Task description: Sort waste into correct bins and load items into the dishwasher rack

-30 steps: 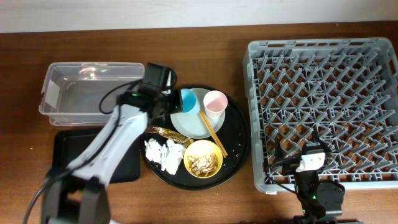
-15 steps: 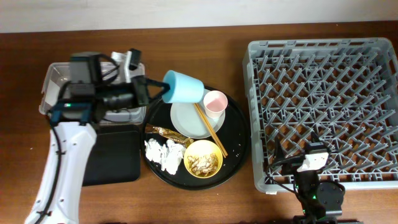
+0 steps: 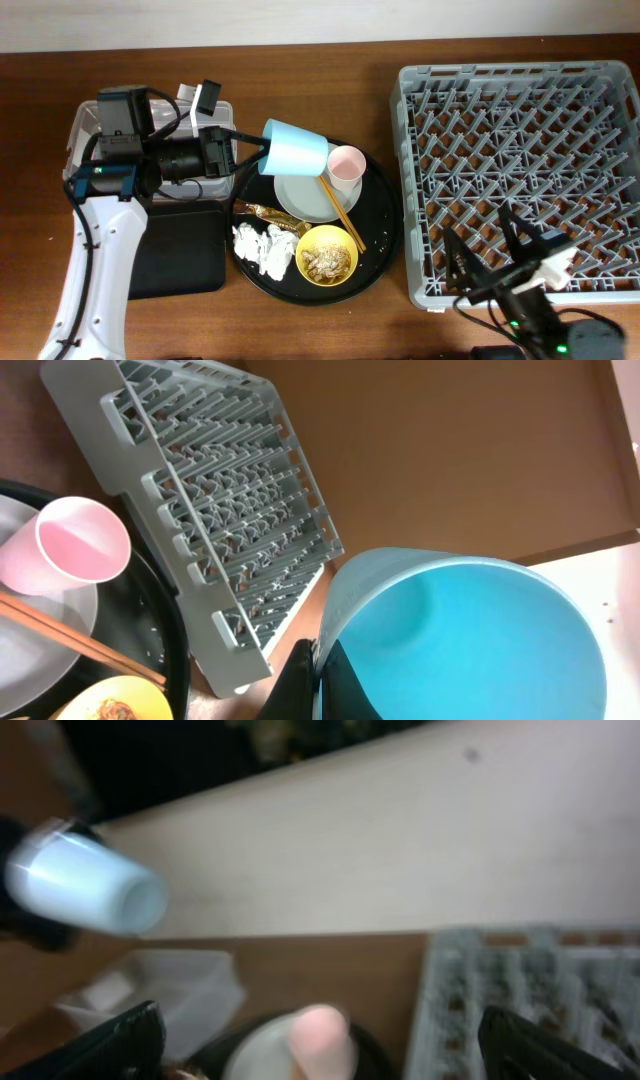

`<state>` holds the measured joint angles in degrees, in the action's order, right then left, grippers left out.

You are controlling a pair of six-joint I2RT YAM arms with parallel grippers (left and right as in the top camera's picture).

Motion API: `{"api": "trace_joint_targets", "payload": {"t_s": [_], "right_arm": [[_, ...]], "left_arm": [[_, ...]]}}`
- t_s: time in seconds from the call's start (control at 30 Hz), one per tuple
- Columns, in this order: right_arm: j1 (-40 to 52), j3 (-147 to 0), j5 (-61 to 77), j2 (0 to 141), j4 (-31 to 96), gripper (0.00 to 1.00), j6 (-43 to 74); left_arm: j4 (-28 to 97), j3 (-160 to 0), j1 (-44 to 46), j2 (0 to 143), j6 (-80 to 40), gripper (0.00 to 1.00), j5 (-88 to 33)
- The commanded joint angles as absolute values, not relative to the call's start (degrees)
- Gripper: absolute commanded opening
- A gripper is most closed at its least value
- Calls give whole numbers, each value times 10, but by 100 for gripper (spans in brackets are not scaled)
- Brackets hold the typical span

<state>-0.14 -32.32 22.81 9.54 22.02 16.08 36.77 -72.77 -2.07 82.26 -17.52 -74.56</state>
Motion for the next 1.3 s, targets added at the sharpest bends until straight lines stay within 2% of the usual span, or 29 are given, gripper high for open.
{"api": "trace_joint_targets", "payload": {"t_s": [0.0, 0.17, 0.33, 0.47, 0.63, 0.73, 0.97, 1.27], "right_arm": [[-4, -438, 369, 206, 292, 98, 170], [-4, -533, 546, 367, 320, 98, 170], [-4, -535, 748, 484, 241, 98, 154], [-3, -535, 823, 541, 221, 100, 152], [8, -535, 834, 574, 219, 97, 136], [45, -535, 832, 575, 176, 96, 136], [112, -535, 701, 582, 154, 97, 140], [120, -535, 677, 627, 88, 97, 138]], "left_arm": [[382, -736, -22, 816, -164, 1, -763], [383, -736, 0, 816, -161, 1, -763], [377, -736, 51, 816, -149, 0, -760], [354, -736, 73, 816, -149, 1, -756], [321, -736, 88, 816, -149, 0, -756], [317, -736, 95, 816, -149, 0, -752], [315, -736, 116, 816, -149, 1, -764], [318, -736, 120, 816, -149, 0, -772]]}}
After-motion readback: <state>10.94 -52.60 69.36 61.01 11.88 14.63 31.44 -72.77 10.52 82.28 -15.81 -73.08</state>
